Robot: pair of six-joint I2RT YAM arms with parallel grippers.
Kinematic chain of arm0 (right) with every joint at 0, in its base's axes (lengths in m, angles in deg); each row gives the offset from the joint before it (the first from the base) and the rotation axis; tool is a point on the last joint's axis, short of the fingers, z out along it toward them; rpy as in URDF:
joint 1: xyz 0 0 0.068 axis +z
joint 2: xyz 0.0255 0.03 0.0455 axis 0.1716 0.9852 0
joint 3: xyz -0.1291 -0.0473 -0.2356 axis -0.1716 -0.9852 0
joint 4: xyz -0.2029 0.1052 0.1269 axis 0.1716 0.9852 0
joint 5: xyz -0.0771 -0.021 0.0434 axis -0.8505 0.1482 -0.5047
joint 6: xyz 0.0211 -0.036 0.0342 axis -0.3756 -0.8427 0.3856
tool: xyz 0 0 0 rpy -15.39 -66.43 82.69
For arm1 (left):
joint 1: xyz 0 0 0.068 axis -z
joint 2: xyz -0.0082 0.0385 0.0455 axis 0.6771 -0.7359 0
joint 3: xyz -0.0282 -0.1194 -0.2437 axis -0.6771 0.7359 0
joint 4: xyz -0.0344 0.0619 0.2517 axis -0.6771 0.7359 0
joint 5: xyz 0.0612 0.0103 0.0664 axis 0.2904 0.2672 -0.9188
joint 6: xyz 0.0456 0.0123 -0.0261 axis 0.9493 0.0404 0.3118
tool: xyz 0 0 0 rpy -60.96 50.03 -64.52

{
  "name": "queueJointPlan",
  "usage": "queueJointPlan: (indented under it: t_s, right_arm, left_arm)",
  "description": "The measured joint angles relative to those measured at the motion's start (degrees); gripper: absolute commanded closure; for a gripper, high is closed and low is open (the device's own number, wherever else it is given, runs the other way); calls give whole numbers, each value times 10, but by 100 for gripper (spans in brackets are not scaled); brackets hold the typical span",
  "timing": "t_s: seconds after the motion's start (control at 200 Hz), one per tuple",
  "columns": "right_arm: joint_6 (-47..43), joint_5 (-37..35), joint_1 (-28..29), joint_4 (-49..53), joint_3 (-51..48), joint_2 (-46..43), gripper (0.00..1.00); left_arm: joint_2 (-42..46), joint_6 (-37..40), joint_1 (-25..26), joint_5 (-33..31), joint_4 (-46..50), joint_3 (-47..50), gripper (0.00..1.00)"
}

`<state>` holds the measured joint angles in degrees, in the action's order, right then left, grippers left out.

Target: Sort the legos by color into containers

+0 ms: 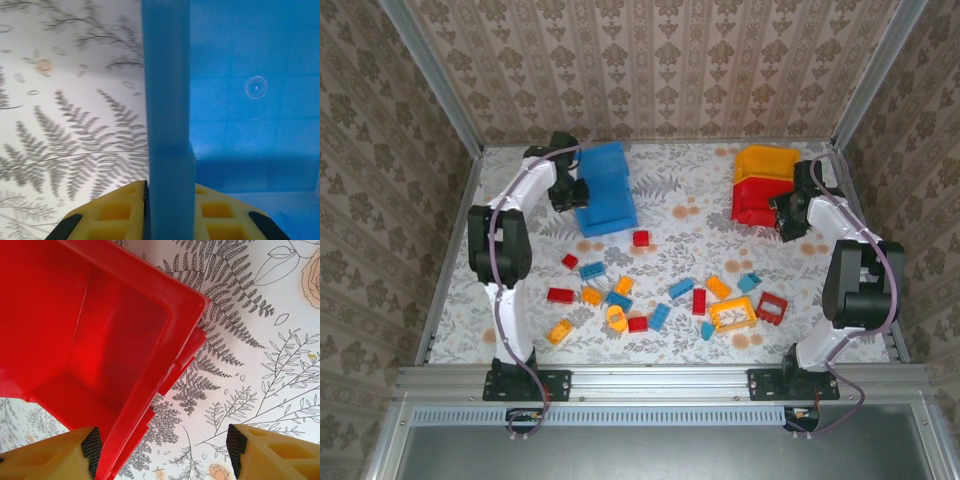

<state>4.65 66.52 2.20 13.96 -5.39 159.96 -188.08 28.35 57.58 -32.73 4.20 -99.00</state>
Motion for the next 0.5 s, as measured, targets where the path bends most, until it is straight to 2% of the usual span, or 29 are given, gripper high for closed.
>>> queueJointPlan:
  t_s: [0.255, 0.5]
  right_arm:
    - [-33, 0, 0, 0, 12, 22, 33]
    - [-69, -1, 0, 3, 23, 35, 38]
  left_arm:
    - [-24, 22, 48, -20, 20, -41, 100]
    - [-16, 42, 91, -28, 27, -28, 100]
